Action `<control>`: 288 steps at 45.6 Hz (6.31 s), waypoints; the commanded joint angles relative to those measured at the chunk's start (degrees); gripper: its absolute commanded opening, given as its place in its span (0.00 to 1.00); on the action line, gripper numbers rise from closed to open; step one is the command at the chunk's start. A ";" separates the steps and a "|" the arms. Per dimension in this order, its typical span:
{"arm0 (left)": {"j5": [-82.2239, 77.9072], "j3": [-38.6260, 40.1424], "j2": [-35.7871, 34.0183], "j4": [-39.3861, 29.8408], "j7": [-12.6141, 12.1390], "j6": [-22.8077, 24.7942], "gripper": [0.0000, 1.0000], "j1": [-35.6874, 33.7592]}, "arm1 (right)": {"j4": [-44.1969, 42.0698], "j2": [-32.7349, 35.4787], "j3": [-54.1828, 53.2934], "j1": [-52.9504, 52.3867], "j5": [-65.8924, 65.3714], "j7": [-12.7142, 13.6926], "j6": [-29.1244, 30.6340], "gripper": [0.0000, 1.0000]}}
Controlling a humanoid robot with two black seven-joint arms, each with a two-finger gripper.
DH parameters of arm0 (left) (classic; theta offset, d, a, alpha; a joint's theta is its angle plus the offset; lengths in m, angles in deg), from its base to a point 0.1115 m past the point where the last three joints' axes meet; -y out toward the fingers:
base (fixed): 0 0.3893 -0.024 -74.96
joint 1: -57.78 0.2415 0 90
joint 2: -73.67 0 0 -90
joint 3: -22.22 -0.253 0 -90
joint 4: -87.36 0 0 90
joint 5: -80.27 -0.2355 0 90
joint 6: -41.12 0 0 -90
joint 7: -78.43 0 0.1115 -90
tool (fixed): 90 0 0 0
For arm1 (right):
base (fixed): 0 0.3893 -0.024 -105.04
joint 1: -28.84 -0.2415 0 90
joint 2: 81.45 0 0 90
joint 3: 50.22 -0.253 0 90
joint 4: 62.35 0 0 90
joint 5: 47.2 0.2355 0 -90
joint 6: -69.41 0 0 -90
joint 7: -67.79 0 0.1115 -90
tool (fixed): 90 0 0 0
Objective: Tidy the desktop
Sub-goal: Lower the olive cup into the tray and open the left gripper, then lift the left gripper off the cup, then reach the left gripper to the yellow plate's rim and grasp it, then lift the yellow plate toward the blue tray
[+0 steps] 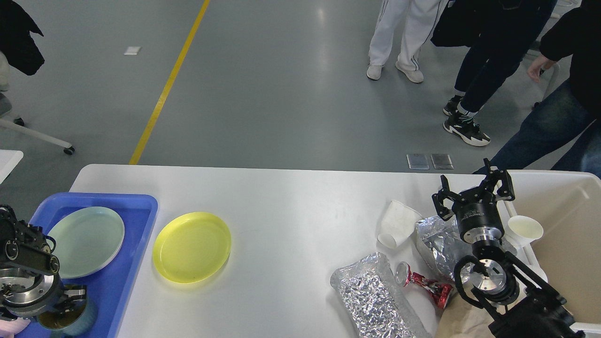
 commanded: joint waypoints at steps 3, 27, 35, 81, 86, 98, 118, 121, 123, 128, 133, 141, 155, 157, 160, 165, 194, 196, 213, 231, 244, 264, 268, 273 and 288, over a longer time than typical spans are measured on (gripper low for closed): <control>0.00 0.04 -1.36 -0.18 -0.05 0.89 0.84 -0.87 | -0.06 0.00 0.00 0.00 0.00 -0.01 0.00 1.00; 0.79 -0.39 -7.52 -0.26 0.39 33.05 0.90 -24.68 | -0.06 0.00 0.00 0.00 0.00 -0.01 0.00 1.00; 2.19 0.13 -4.89 -0.97 0.57 39.38 0.90 -36.63 | -0.06 0.00 0.00 0.00 0.00 -0.01 0.00 1.00; 29.00 4.26 14.98 -0.79 0.48 8.37 0.86 -16.62 | 0.03 0.00 0.00 0.00 0.00 -0.01 0.00 1.00; 29.70 8.29 14.63 -0.62 0.57 1.88 0.86 -11.53 | 0.02 0.00 0.00 0.00 0.00 -0.01 0.00 1.00; 30.41 16.65 14.45 2.28 0.48 -14.83 0.86 0.26 | 0.02 0.00 0.00 0.00 0.00 -0.01 0.00 1.00; 30.49 20.17 14.81 9.31 0.66 -24.59 0.86 9.40 | 0.03 0.00 0.00 0.00 0.00 -0.01 0.00 1.00; 30.49 20.17 14.89 9.84 0.66 -25.82 0.85 9.93 | 0.03 0.00 0.00 -0.09 0.00 -0.01 0.00 1.00; 30.49 20.17 14.89 10.54 0.66 -26.53 0.83 10.46 | 0.03 0.00 0.00 0.00 0.00 -0.01 0.00 1.00; 30.49 20.26 15.16 12.39 0.74 -26.97 0.78 11.60 | 0.03 0.00 0.00 0.00 0.00 -0.01 0.00 1.00; 30.49 20.26 15.60 13.27 0.74 -26.88 0.75 12.13 | 0.03 0.00 0.00 0.00 0.00 -0.01 0.00 1.00; 30.41 20.26 16.12 13.36 2.67 -26.88 0.63 13.01 | 0.03 0.00 0.00 0.00 0.00 -0.01 0.00 1.00; 30.32 20.17 17.53 13.27 4.17 -26.79 0.40 13.63 | 0.03 0.00 0.00 0.00 0.00 -0.01 0.00 1.00; 30.32 20.17 17.53 13.27 4.17 -26.79 0.38 13.71 | 0.03 0.00 0.00 -0.08 0.00 -0.01 0.00 1.00; 30.32 20.17 17.53 13.27 4.17 -26.79 0.37 13.80 | 0.03 0.00 0.00 0.00 0.00 -0.01 0.00 1.00; 30.32 20.17 17.62 13.27 4.08 -26.70 0.36 14.15 | 0.03 0.00 0.00 0.00 0.00 -0.01 0.00 1.00; 30.32 20.17 18.41 13.27 3.56 -26.53 0.14 15.12 | 0.03 0.00 0.00 0.00 0.00 -0.01 0.00 1.00; 30.32 20.08 18.41 13.27 3.56 -26.53 0.12 15.12 | -0.06 0.00 0.00 0.00 0.00 0.07 0.00 1.00; 30.23 20.00 18.50 13.27 2.86 -26.62 0.00 15.12 | 0.03 0.00 0.00 0.00 0.00 -0.01 0.00 1.00; 29.53 19.73 16.22 11.34 -0.83 -25.65 0.00 10.73 | 0.03 0.00 0.00 0.00 0.00 -0.01 0.00 1.00; 29.44 19.73 11.03 9.40 -6.63 -22.31 0.00 2.03 | 0.03 0.00 0.00 0.00 0.00 -0.01 0.00 1.00; 27.69 14.20 6.55 2.20 -15.51 -3.17 0.00 -20.72 | 0.03 0.00 0.00 -0.09 0.00 0.07 0.00 1.00; 25.40 11.39 5.58 2.02 -15.43 8.59 0.00 -28.10 | 0.03 0.00 0.00 0.00 0.00 -0.01 0.00 1.00; 21.71 9.89 3.91 2.28 -14.90 23.81 0.00 -37.25 | 0.03 0.00 0.00 0.00 0.00 -0.01 0.00 1.00; 19.95 9.98 2.94 2.28 -14.29 43.52 0.00 -54.75 | 0.03 0.00 0.00 0.00 0.00 -0.01 0.00 1.00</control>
